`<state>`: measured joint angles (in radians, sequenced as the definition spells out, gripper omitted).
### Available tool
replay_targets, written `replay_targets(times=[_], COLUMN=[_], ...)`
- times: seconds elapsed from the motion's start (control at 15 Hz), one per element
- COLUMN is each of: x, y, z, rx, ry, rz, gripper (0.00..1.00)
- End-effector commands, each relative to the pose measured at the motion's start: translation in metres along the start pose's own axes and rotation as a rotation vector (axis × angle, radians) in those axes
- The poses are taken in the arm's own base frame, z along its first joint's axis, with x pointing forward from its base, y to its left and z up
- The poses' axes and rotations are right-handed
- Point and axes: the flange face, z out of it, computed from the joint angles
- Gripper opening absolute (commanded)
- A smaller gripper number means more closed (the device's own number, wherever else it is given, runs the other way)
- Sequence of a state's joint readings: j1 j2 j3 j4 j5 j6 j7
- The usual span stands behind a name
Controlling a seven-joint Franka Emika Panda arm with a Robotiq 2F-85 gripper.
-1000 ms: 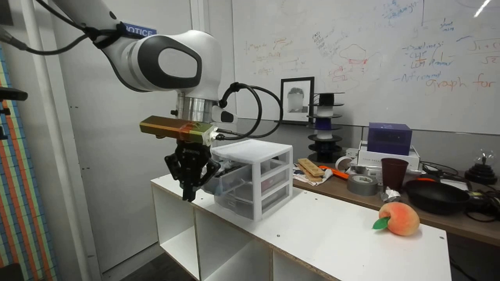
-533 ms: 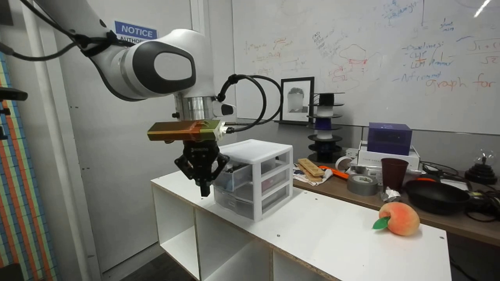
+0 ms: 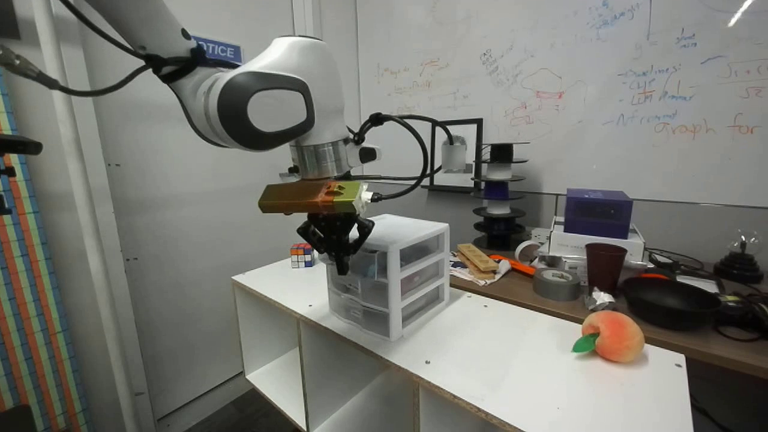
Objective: Pick up the plastic and the object on the table and put them in the drawer then close the drawer.
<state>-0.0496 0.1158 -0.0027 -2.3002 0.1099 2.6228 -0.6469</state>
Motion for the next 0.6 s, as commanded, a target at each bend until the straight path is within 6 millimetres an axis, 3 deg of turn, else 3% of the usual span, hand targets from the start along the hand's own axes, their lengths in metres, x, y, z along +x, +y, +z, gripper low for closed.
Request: replay_targets(times=[0.0, 0.27, 0.53], x=[0.025, 0.025, 0.008], y=[0.018, 0.03, 0.015], z=[-0.003, 0.004, -0.002], rx=[0.007, 0.029, 0.086], ry=[0.114, 0.151, 0.097], rz=[0.012, 0.026, 0.047], gripper=[0.05, 0.04, 0.04])
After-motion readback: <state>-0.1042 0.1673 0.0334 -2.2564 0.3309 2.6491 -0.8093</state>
